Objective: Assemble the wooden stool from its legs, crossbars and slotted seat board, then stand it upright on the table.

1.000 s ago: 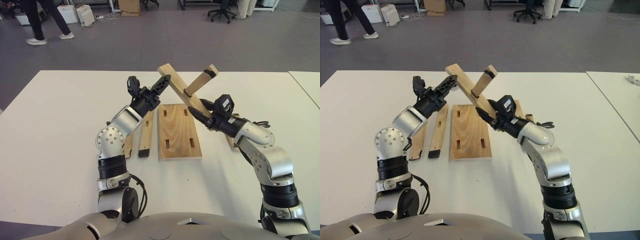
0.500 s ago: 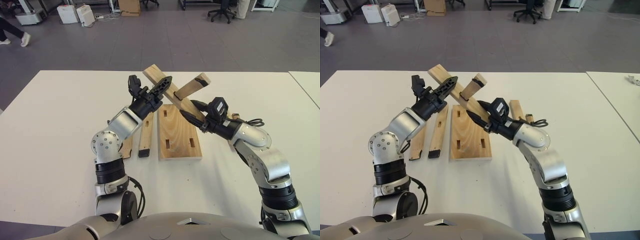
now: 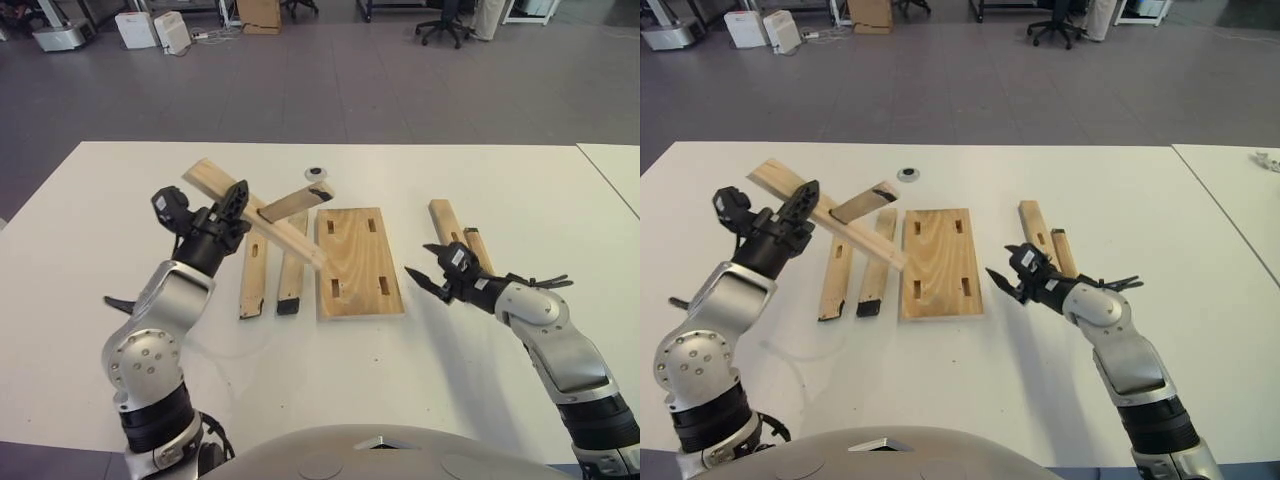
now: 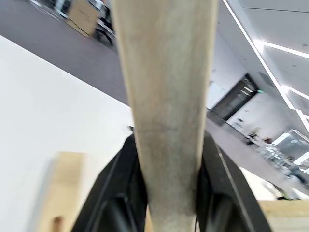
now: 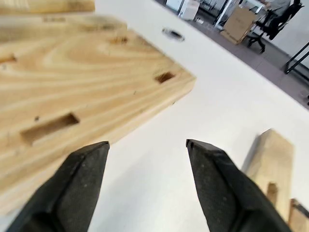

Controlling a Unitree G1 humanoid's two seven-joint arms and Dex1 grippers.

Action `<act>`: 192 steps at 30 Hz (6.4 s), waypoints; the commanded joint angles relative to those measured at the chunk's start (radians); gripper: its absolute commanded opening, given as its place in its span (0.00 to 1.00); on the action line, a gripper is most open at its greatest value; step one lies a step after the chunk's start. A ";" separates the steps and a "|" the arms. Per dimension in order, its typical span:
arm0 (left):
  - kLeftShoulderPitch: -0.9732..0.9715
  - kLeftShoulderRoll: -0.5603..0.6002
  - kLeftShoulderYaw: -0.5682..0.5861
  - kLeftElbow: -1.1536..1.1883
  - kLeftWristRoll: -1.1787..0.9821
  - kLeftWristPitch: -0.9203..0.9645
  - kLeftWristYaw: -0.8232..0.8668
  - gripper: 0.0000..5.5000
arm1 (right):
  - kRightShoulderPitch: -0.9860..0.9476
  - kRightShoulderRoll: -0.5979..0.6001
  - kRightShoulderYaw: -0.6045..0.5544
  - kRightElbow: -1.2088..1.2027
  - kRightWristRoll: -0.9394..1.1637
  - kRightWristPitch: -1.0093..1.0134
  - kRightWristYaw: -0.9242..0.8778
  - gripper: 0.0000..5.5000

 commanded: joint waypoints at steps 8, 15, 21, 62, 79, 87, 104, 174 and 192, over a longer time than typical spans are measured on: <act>0.179 -0.054 -0.138 -0.082 0.070 -0.067 0.105 0.19 | 0.041 -0.013 0.116 -0.032 -0.049 0.006 0.082 0.54; 0.170 -0.051 -0.226 -0.097 0.227 -0.178 0.058 0.19 | -0.006 0.025 0.159 -0.028 -0.050 0.002 0.094 0.54; 0.165 0.012 -0.319 -0.072 0.380 -0.207 -0.002 0.19 | -0.036 0.047 0.182 -0.013 -0.057 -0.002 0.101 0.54; -0.291 0.087 -0.231 -0.099 -0.230 -0.071 -0.043 0.89 | -0.398 -0.057 -0.243 0.249 0.044 -0.011 0.028 0.54; -0.092 0.300 -0.662 0.500 0.663 -0.088 -0.282 0.80 | -0.372 0.006 -0.177 0.343 0.005 -0.063 -0.007 0.54; -0.080 0.242 -0.602 0.501 0.719 -0.064 -0.293 0.53 | -0.409 0.043 -0.167 0.353 0.018 -0.049 -0.022 0.54; -0.601 0.154 -0.519 0.495 0.754 -0.477 -0.641 0.37 | -1.039 0.428 -0.544 0.491 0.846 0.531 -0.215 0.54; -0.137 0.143 -0.469 -0.014 0.679 -0.324 -0.485 0.67 | 0.197 0.149 -0.385 -0.471 0.668 0.317 -0.724 0.19; -0.181 0.073 -0.537 0.011 0.647 -0.265 -0.443 0.67 | 0.019 0.144 -0.231 -0.380 0.566 0.268 -0.503 0.51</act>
